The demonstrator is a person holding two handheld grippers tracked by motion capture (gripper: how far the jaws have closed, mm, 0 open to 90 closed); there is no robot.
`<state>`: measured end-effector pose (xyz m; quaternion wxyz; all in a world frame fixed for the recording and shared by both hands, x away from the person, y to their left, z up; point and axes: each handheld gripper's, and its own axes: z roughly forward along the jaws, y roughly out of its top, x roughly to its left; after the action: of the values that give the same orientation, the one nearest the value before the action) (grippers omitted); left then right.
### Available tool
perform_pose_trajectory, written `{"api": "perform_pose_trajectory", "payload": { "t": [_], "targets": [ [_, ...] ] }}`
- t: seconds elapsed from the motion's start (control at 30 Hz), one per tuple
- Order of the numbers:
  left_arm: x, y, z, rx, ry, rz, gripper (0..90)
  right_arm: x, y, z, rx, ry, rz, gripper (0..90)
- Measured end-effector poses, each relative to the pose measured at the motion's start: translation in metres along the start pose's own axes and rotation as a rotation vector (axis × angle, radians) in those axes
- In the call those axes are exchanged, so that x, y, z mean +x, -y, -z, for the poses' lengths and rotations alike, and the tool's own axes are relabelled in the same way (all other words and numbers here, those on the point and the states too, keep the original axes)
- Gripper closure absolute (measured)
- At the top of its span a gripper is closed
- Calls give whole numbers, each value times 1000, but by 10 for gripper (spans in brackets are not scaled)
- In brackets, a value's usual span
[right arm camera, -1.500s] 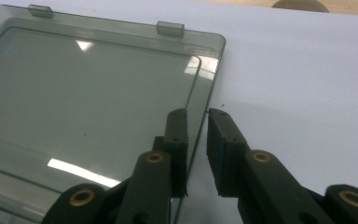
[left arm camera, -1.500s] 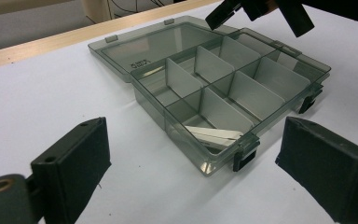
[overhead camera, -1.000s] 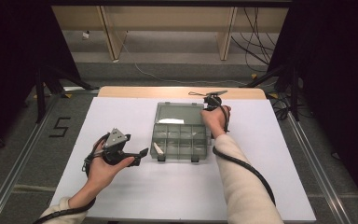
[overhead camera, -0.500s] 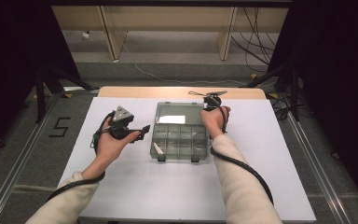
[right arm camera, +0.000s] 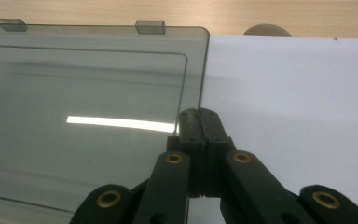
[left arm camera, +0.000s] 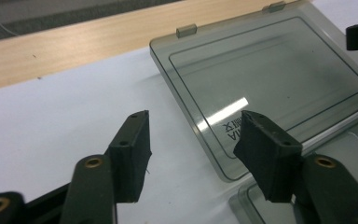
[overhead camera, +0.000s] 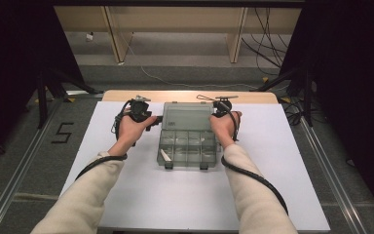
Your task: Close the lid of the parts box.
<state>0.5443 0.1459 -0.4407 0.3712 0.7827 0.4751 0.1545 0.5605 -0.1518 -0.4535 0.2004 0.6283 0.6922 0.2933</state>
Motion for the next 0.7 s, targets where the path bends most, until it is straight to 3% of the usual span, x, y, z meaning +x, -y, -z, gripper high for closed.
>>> {"api": "perform_pose_trajectory", "payload": {
  "t": [0.1,0.13,0.27,0.3,0.33,0.37,0.47,0.5,0.53,0.7],
  "targets": [
    [-2,-5,-15,29,10,84,519,0,1,4,-19,-8,-6,900],
    [-2,-6,-19,43,11,108,543,0,2,3,-34,-5,13,900],
    [-3,-8,-27,89,6,151,612,1,3,5,-41,2,8,900],
    [-2,-9,-30,119,12,164,626,-1,3,5,-72,-4,42,900],
    [-2,-9,-30,119,12,164,648,-1,3,5,-72,-4,42,900],
    [-4,-8,-33,116,13,213,666,-2,3,6,-89,-10,56,900],
    [-6,-9,-34,126,17,227,712,0,4,9,-68,-5,30,900],
    [-5,-10,-35,128,23,205,712,1,4,10,-68,-13,19,900],
    [-9,-10,-35,133,14,243,734,-2,4,9,-100,-9,63,900],
    [-12,-10,-35,144,-21,275,792,-3,6,10,-108,-10,67,900]
  ]
}}
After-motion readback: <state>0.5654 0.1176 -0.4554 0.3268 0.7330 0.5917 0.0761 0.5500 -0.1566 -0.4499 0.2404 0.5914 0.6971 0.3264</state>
